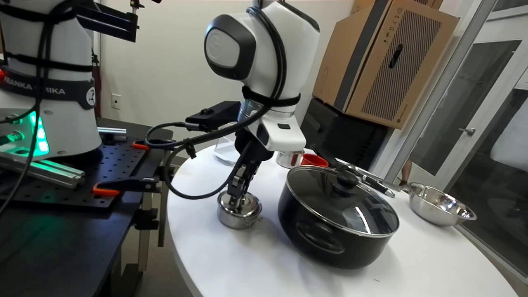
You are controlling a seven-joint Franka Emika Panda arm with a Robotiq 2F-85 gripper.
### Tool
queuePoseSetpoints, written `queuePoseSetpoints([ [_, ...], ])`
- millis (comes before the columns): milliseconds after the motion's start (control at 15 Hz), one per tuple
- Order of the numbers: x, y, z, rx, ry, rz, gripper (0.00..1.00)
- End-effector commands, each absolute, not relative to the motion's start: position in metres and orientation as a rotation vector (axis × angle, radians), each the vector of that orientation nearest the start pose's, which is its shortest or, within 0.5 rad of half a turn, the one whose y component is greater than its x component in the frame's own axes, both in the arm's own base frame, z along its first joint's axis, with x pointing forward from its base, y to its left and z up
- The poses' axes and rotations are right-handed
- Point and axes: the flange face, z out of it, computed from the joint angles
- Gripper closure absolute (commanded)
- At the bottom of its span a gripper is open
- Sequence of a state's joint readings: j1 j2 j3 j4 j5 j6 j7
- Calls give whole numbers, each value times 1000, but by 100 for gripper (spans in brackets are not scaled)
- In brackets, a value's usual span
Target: Pick the lid on the table and put it on the uncovered pot
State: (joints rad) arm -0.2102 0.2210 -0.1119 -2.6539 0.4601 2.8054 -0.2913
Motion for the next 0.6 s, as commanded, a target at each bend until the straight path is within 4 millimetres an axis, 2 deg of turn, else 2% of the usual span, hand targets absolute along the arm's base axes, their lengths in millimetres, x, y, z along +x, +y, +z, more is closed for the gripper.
queuePoseSetpoints([
  [0,375,-158,168,-2947,732,4,20],
  [133,371,-158,176,-2945,719,-14,5],
  [200,368,-155,182,-2944,695,-21,1],
  [533,354,-129,211,-2959,544,-65,0],
])
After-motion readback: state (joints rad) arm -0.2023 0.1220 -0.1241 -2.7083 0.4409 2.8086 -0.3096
